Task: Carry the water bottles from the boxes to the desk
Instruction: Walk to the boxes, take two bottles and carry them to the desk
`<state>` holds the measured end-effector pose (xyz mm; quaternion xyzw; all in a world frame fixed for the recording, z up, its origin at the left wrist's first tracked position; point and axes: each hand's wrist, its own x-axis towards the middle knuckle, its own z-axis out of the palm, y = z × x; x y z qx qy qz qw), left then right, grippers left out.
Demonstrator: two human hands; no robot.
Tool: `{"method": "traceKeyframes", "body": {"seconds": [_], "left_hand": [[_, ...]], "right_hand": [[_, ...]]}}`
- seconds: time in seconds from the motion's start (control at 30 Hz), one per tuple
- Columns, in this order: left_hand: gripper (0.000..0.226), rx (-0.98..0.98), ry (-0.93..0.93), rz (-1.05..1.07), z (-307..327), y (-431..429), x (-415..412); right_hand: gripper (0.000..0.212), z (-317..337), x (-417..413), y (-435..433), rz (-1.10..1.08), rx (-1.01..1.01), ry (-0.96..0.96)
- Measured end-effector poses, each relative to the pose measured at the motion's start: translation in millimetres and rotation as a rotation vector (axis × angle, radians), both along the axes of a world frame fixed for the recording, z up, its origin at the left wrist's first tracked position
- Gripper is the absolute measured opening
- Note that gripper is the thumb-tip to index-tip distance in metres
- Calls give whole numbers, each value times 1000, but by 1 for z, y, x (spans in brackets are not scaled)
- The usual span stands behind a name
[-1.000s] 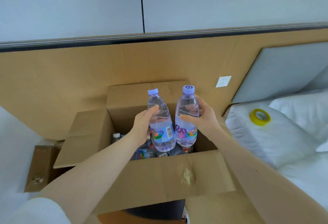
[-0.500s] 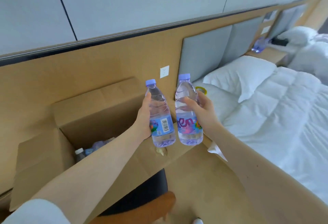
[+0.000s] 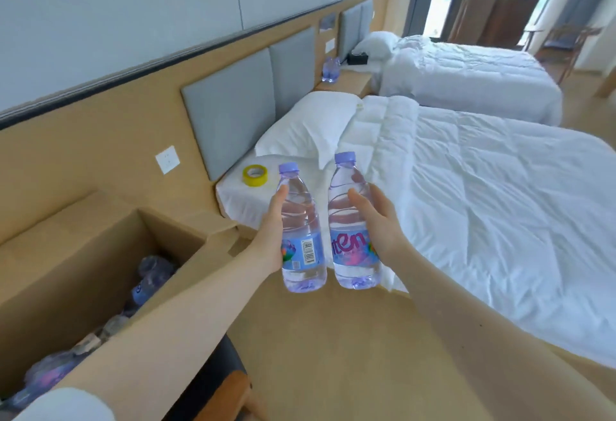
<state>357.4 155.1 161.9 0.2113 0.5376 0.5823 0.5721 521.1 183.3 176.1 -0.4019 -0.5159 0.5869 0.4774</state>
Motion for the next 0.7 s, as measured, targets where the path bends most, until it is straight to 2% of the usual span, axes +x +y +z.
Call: {"method": "traceKeyframes", "body": {"seconds": [0.17, 0.37, 0.47, 0.7], "left_hand": [[48, -38, 19, -175, -8, 11, 115], [47, -44, 94, -397, -22, 6, 261], [48, -48, 75, -509, -24, -1, 335], [53, -79, 43, -820, -29, -17, 471]], "right_hand": [[26, -6, 120, -12, -166, -14, -11], [29, -11, 264, -47, -366, -42, -8], [16, -14, 332, -70, -500, -45, 16], [12, -18, 454, -132, -793, -61, 15]]}}
